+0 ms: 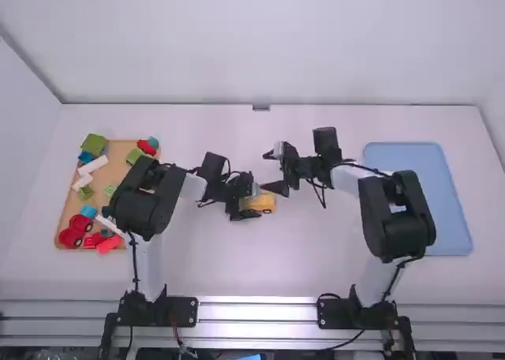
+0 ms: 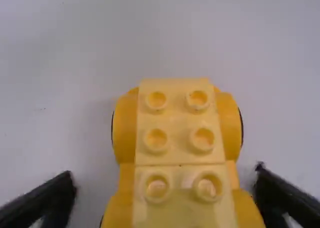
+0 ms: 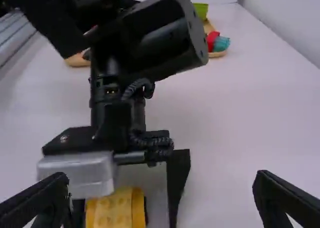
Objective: Assemble lego blocks to make yellow taxi
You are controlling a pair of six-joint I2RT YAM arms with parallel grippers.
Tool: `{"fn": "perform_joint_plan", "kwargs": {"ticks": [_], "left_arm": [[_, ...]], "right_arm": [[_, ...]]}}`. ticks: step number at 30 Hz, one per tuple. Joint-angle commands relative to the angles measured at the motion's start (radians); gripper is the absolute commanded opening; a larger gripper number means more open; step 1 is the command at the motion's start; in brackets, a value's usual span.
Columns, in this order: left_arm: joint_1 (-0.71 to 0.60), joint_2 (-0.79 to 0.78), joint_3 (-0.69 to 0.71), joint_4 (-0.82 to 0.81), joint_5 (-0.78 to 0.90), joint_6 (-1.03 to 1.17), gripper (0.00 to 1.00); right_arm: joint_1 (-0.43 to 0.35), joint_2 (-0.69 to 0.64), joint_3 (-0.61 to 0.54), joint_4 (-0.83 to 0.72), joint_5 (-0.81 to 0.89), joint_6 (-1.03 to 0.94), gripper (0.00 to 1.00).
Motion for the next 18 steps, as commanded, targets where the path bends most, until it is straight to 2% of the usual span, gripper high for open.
{"fn": "perform_joint_plan", "kwargs": {"ticks": [1, 7, 9, 11, 13, 16, 18], "left_arm": [[0.001, 0.007, -0.019, -0.012, -0.031, 0.003, 0.99], [0.053, -0.135, -0.02, -0.09, 0.02, 0.004, 0.99], [0.074, -0.2, -0.02, -0.124, 0.022, 0.003, 0.99], [0.122, -0.338, -0.02, -0.212, 0.013, 0.003, 0.99], [0.144, -0.384, -0.02, -0.245, 0.011, 0.003, 0.99], [0.222, -0.525, -0.02, -0.348, -0.059, -0.006, 0.99], [0.29, -0.603, -0.02, -0.386, -0.152, -0.116, 0.99]], "right_arm": [[-0.004, 0.007, 0.02, 0.022, 0.03, 0.105, 0.98], [-0.005, 0.007, 0.02, 0.107, 0.034, 0.226, 0.98], [-0.005, 0.007, 0.02, 0.137, 0.034, 0.264, 0.98], [-0.002, 0.007, 0.02, 0.191, 0.033, 0.303, 0.97], [0.004, 0.007, 0.02, 0.224, 0.034, 0.322, 0.98], [0.029, 0.007, 0.028, 0.302, 0.034, 0.369, 0.98], [0.047, 0.007, 0.062, 0.29, 0.034, 0.37, 0.98]]}}
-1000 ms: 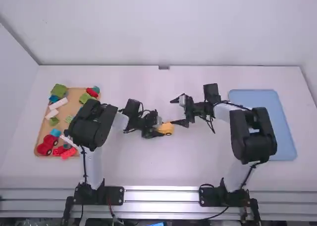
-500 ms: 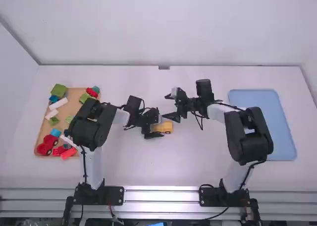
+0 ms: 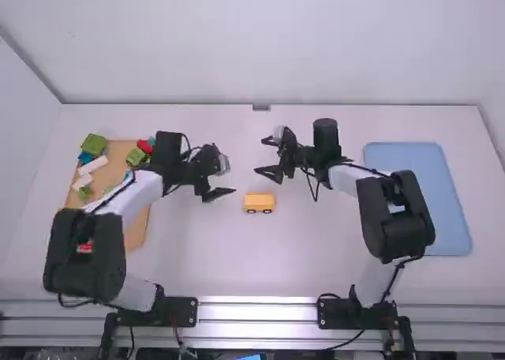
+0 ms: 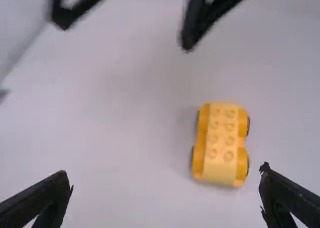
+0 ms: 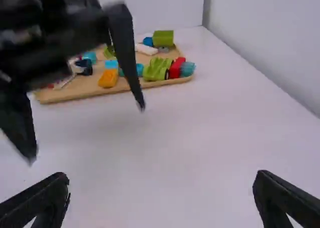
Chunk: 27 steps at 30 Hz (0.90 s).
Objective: Assemble lego blocks to make yellow taxi
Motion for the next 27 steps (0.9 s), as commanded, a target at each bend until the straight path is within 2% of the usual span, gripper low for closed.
{"fn": "perform_joint_plan", "kwargs": {"ticks": [1, 3, 5, 10, 16, 23, 27], "left_arm": [[0.089, -0.081, 0.003, -0.023, -0.13, -0.178, 0.99], [0.147, -0.124, 0.003, -0.03, -0.172, -0.289, 0.99], [0.23, -0.177, 0.003, -0.04, -0.196, -0.43, 0.99], [0.375, -0.275, 0.003, -0.058, -0.199, -0.745, 0.99], [0.457, -0.323, 0.003, -0.058, -0.203, -0.844, 0.99], [0.561, -0.336, 0.003, -0.055, -0.202, -0.849, 0.99], [0.637, -0.339, 0.003, -0.107, -0.224, -1.144, 0.99]], "right_arm": [[0.037, 0.007, 0.082, -0.024, -0.001, 0.04, 0.98], [0.061, 0.008, 0.126, -0.072, 0.045, 0.05, 0.98], [0.109, 0.008, 0.215, -0.2, 0.145, 0.037, 0.98], [0.222, 0.008, 0.401, -0.503, 0.268, -0.18, 0.98], [0.284, 0.008, 0.49, -0.572, 0.301, -0.161, 0.98], [0.327, 0.008, 0.501, -0.526, 0.251, -0.169, 0.98], [0.352, 0.008, 0.501, -0.479, 0.251, -0.135, 0.98]]}}
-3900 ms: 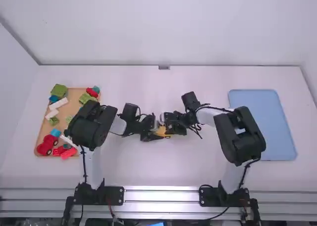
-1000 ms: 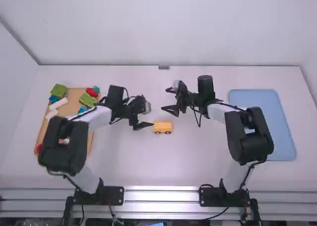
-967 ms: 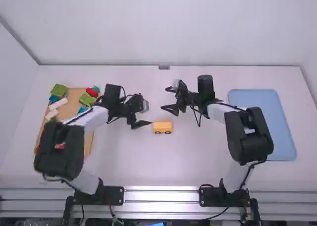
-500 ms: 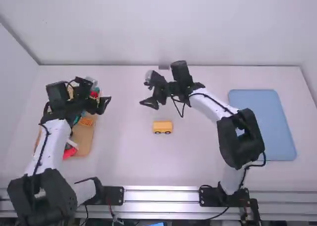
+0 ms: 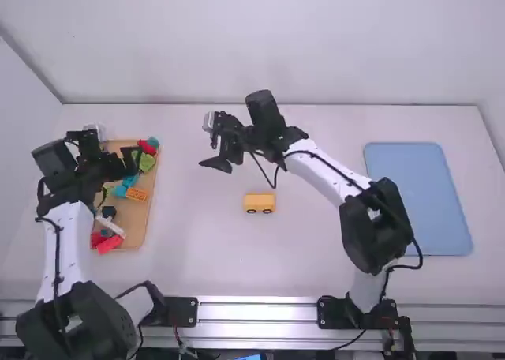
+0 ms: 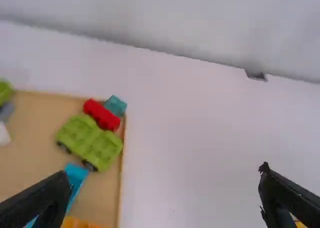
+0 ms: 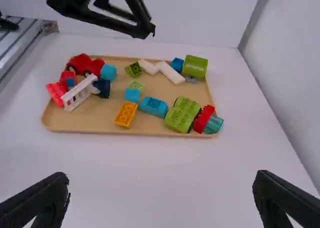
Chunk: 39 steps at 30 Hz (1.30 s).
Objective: Assemble lego blocks to make yellow taxi
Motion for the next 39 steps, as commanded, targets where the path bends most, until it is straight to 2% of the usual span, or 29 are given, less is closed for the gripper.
{"fn": "perform_joint_plan", "kwargs": {"ticks": [1, 5, 10, 12, 21, 27, 33, 39], "left_arm": [[0.057, -0.024, 0.003, -0.036, 0.003, -0.24, 0.99], [0.118, -0.032, 0.003, -0.088, -0.014, -0.272, 0.99], [0.19, -0.06, 0.003, -0.164, -0.139, -0.341, 0.99], [0.192, -0.077, 0.003, -0.186, -0.189, -0.34, 0.99], [0.186, -0.142, 0.003, -0.23, -0.218, -0.352, 0.99], [0.182, -0.154, 0.006, -0.224, -0.385, -0.391, 0.99], [0.185, -0.116, 0.045, -0.273, -0.638, -0.499, 0.99], [0.18, 0.011, 0.156, -0.326, -0.596, -0.492, 0.99]], "right_arm": [[0.023, 0.01, 0.027, 0.022, -0.017, 0.019, 0.98], [0.044, 0.013, 0.027, 0.039, -0.018, 0.032, 0.98], [0.051, 0.023, 0.028, 0.093, -0.017, 0.103, 0.98], [0.051, 0.023, 0.028, 0.106, -0.018, 0.12, 0.98], [0.051, 0.023, 0.026, 0.097, -0.006, 0.113, 0.98], [0.049, 0.023, 0.026, 0.086, 0.023, 0.113, 0.98], [0.051, 0.023, 0.026, 0.082, 0.092, 0.113, 0.98], [0.037, 0.023, 0.026, 0.086, 0.092, 0.111, 0.98]]}}
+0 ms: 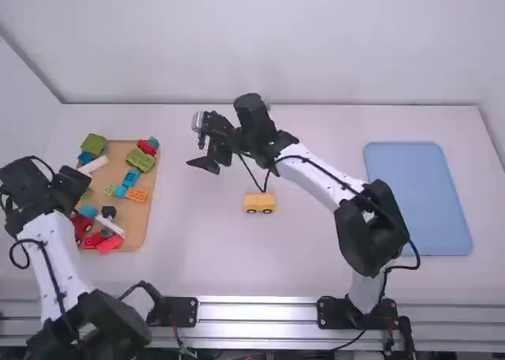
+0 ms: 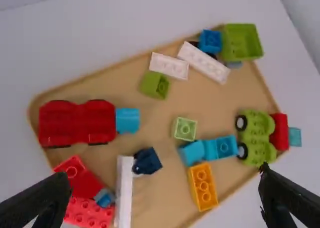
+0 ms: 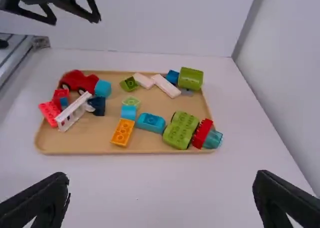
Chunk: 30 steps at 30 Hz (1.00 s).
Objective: Assemble lego blocks to make yellow taxi
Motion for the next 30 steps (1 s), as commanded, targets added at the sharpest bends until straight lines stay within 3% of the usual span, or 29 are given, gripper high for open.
{"fn": "perform_joint_plan", "kwargs": {"ticks": [1, 4, 10, 17, 24, 30], "left_arm": [[-0.02, 0.08, 0.097, -0.042, 0.046, 0.016, 0.99], [-0.073, 0.161, 0.189, -0.125, 0.102, 0.051, 0.99], [-0.294, 0.36, 0.341, -0.245, -0.075, -0.04, 0.99], [-0.449, 0.537, 0.356, -0.211, -0.144, -0.108, 0.99], [-0.46, 0.627, 0.354, -0.206, -0.123, -0.117, 0.99], [-0.427, 0.667, 0.317, -0.22, -0.153, -0.325, 0.99]], "right_arm": [[-0.018, 0.019, 0.026, 0.004, 0.005, 0.002, 0.98], [-0.03, 0.019, 0.026, 0.003, 0.005, 0.003, 0.98], [-0.055, 0.019, 0.026, 0.003, 0.002, 0.006, 0.98], [-0.065, 0.019, 0.026, -0.004, 0.005, 0.007, 0.98], [-0.065, 0.019, 0.026, 0.005, 0.005, 0.006, 0.98], [-0.065, 0.019, 0.026, 0.003, 0.005, 0.006, 0.98]]}}
